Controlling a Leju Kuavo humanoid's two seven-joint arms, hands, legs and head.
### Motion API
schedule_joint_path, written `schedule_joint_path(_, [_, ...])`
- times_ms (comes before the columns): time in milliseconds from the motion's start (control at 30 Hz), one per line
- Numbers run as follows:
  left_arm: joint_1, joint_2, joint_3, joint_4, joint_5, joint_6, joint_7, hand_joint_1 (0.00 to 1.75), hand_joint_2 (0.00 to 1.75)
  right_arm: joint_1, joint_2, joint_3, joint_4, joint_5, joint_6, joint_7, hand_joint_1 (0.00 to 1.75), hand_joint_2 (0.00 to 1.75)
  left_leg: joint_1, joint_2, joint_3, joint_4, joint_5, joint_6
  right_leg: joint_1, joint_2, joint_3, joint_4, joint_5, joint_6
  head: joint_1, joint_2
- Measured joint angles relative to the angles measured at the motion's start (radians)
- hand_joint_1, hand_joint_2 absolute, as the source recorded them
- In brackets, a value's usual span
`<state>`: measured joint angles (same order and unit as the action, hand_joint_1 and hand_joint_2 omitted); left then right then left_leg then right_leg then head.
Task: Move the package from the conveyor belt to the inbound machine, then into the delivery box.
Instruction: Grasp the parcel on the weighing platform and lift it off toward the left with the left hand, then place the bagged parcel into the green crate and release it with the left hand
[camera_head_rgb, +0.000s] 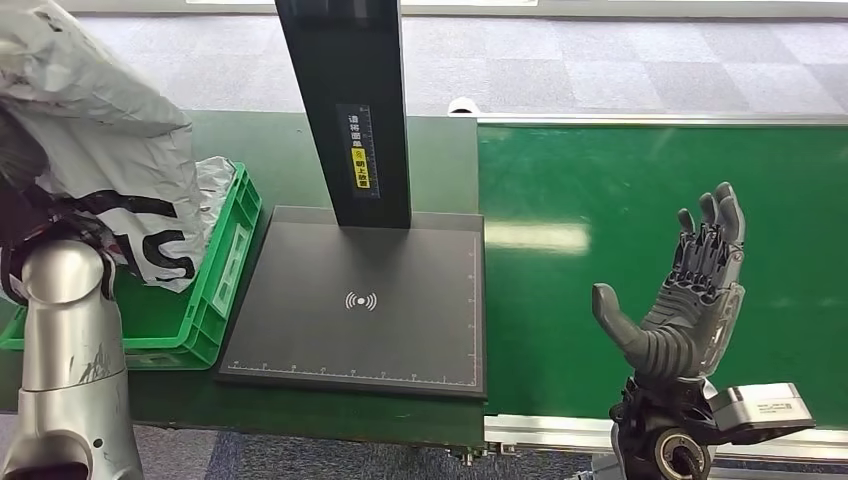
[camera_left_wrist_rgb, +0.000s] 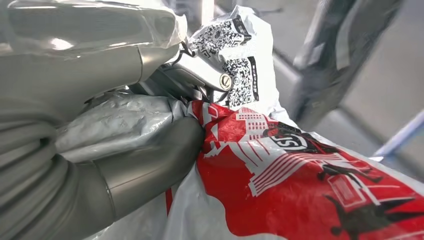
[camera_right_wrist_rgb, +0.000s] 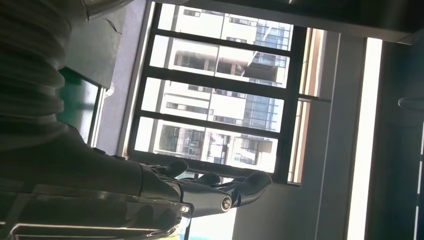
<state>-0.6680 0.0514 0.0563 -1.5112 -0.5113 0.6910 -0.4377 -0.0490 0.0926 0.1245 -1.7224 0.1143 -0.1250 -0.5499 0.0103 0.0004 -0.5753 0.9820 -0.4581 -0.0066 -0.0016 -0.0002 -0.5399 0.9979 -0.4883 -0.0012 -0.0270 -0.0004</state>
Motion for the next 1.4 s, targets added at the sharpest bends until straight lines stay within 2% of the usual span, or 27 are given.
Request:
schedule_joint_path(100, [-0.06, 0.013, 0.034, 0.126, -0.092, 0.001, 0.044, 1.75, 1.75, 0.002, 0.005, 0.0, 0.0, 0.002, 0.001, 0.003, 0.0, 1.75, 0.0, 0.001, 0.0, 0.0, 0.0, 0.0, 0.001, 0.001, 0.0, 0.0, 0.0, -0.001, 0.0, 0.0])
schedule_joint_path(267, [-0.14, 0.023, 0.086, 0.286, -0.177, 0.002, 0.073, 1.75, 1.75, 0.003, 0.011, 0.0, 0.0, 0.003, 0.002, 0.004, 0.0, 1.75, 0.001, 0.001, 0.0, 0.0, 0.0, 0.0, 0.001, 0.001, 0.0, 0.0, 0.001, -0.001, 0.0, 0.0])
schedule_joint_path(333, [-0.174, 0.035, 0.093, 0.362, -0.263, -0.001, 0.153, 1.75, 1.75, 0.002, 0.012, 0.0, 0.0, 0.005, 0.004, 0.007, 0.0, 1.75, 0.001, 0.001, 0.0, 0.0, 0.0, 0.0, 0.001, 0.0, 0.0, 0.0, 0.001, -0.001, 0.0, 0.0])
schedule_joint_path(467, [-0.291, 0.092, 0.094, 0.618, -0.498, -0.004, 0.339, 1.75, 1.75, 0.0, 0.013, 0.0, 0.0, 0.002, 0.014, 0.017, 0.0, 1.75, 0.001, 0.002, 0.0, 0.0, 0.0, 0.0, 0.001, 0.002, -0.001, 0.0, 0.001, -0.001, 0.0, 0.0])
schedule_joint_path(600, [-0.367, 0.137, 0.083, 0.831, -0.623, -0.026, 0.45, 1.75, 1.75, 0.0, 0.012, 0.0, 0.0, 0.0, 0.02, 0.028, 0.0, 1.75, 0.001, 0.003, 0.0, 0.0, 0.001, 0.0, 0.001, 0.002, -0.001, 0.001, 0.001, -0.001, 0.0, 0.0])
schedule_joint_path(700, [-0.392, 0.157, 0.07, 0.934, -0.681, -0.068, 0.514, 1.75, 1.75, -0.001, 0.012, 0.0, 0.0, 0.0, 0.02, 0.03, 0.0, 1.75, 0.001, 0.003, 0.0, 0.0, 0.0, 0.0, 0.001, 0.002, -0.001, 0.001, 0.001, -0.001, 0.0, 0.0])
schedule_joint_path(933, [-0.41, 0.185, 0.031, 1.055, -0.774, -0.181, 0.616, 1.75, 1.75, -0.004, 0.01, 0.0, 0.0, -0.004, 0.022, 0.032, 0.0, 1.75, 0.001, 0.003, -0.001, 0.0, 0.0, 0.0, 0.001, 0.002, -0.002, 0.001, 0.001, -0.001, 0.0, 0.0])
schedule_joint_path(1400, [-0.408, 0.195, 0.031, 1.129, -0.758, -0.295, 0.623, 1.74, 1.75, -0.004, 0.003, 0.0, 0.0, -0.009, 0.023, 0.035, 0.0, 1.75, 0.001, 0.002, -0.001, 0.0, 0.0, 0.0, 0.001, 0.002, -0.002, 0.001, 0.001, -0.001, 0.0, 0.0])
